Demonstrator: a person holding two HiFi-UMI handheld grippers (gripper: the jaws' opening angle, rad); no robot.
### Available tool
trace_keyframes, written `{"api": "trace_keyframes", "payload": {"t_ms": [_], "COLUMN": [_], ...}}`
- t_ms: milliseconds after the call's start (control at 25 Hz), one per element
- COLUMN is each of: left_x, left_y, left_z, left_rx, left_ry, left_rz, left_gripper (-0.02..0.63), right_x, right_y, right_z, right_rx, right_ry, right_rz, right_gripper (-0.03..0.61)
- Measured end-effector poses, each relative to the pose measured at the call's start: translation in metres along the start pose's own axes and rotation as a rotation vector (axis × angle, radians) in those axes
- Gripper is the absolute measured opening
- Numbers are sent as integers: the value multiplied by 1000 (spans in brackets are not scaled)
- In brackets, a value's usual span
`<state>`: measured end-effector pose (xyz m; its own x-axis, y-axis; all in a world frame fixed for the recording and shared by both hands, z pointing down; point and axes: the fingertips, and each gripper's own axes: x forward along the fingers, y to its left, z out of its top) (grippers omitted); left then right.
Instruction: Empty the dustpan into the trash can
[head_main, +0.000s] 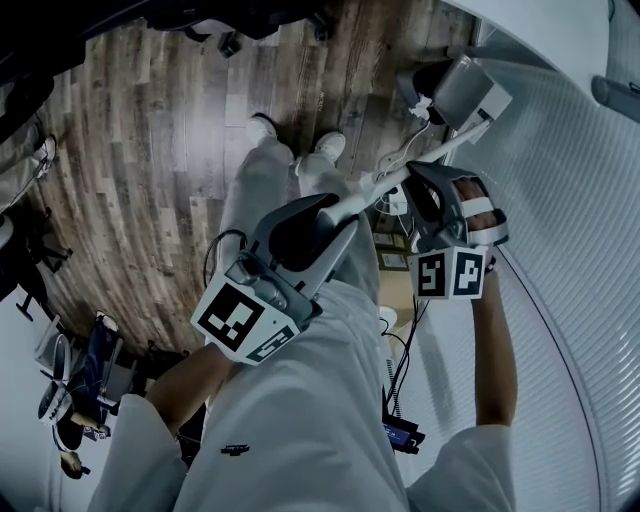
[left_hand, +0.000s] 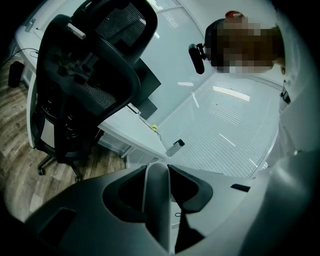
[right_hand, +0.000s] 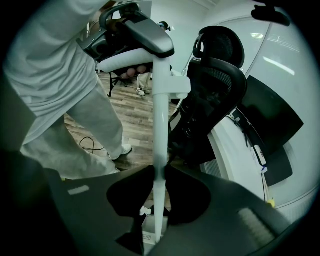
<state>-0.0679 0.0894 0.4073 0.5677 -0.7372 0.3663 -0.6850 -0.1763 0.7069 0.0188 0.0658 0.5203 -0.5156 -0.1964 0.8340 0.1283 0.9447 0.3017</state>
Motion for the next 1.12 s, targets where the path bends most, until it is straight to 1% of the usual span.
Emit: {"api": "trace_keyframes", "payload": {"t_ms": [160, 360, 680, 840, 960, 1120], "left_x": [4, 4, 8, 6, 4, 3], "left_y": [0, 0, -16, -28, -37, -50], "left_z": [-4, -6, -3, 0, 2, 7], "left_rx": [-7, -73, -56, -63, -68, -30], "left_ry": [-3, -19, -17, -11, 4, 21], "left_rz": [-9, -8, -33, -30, -42, -57], "left_gripper": [127, 129, 130, 130, 135, 137], "right_x": [1, 0, -14, -24, -32, -42], "right_y": [2, 0, -3, -3, -2, -3], "right_z": [-6, -7, -11, -10, -8, -6], "right_rx": [3, -26, -30, -25, -10, 15], "right_ry": [6, 22, 41, 40, 45, 49], "right_rz": [3, 4, 2, -1, -18, -42], "right_gripper": [86, 86, 86, 86, 86, 86]}}
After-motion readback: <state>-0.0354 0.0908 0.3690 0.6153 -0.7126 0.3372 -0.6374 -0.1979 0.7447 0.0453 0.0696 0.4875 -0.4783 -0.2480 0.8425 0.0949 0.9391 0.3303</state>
